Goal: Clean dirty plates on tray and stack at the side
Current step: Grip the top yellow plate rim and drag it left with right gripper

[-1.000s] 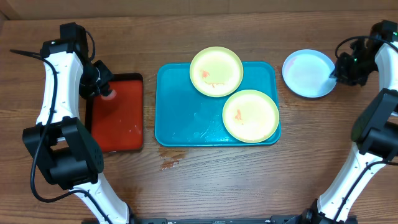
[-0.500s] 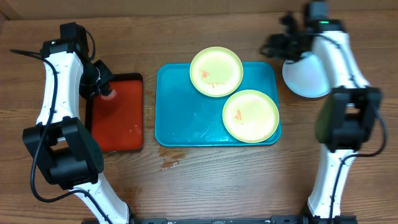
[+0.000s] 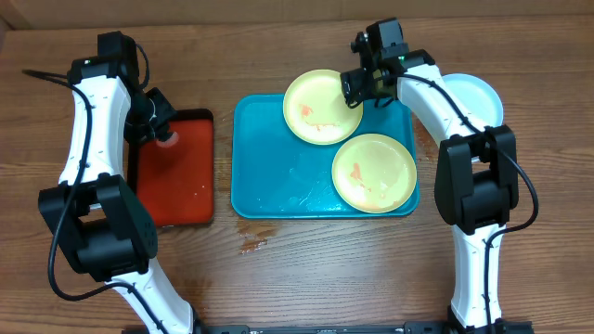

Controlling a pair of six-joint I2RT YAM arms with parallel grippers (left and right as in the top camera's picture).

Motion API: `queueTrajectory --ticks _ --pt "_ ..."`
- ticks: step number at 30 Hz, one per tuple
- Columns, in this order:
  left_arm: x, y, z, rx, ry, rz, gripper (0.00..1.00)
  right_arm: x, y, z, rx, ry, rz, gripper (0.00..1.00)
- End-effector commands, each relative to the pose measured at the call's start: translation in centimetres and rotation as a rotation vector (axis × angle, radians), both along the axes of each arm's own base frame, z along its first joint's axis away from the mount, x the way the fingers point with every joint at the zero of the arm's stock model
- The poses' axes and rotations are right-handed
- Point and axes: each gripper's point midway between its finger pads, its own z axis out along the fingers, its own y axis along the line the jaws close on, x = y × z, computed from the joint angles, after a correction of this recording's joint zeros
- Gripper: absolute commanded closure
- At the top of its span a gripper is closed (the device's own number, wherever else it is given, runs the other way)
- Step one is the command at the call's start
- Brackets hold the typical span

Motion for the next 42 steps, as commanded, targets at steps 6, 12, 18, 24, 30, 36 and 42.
queueTrajectory --ticks 6,12,18,24,30,36,42 --pt "0.8 -0.4 1.6 0.008 -0.055 -0.019 0.96 -0.8 0.7 -1.3 0.017 0.032 0.017 0.53" --pt "0.8 -0.7 1.6 0.008 -0.054 -0.027 0.96 -1.2 2.4 -1.7 0.015 0.030 0.048 0.58" --pt "0.9 -1.0 1.6 0.008 -0.054 -0.035 0.96 -1.6 2.2 -3.6 0.005 0.068 0.047 0.59" --pt "1.0 -1.1 1.6 0.007 -0.059 -0.036 0.96 -2.2 3.0 -3.5 0.003 0.087 0.064 0.87" --pt "1.5 -2.1 1.6 0.001 -0.073 -0.109 0.96 -4.2 5.7 -2.2 0.016 0.158 0.063 0.96" --pt "2.0 -5.2 1.4 -0.030 -0.092 -0.226 0.96 -8.2 9.2 -0.8 0.061 0.304 0.028 0.96" --pt "2.2 -8.7 1.2 -0.033 -0.096 -0.305 0.96 -9.5 10.0 -1.2 0.035 0.333 0.022 0.85"
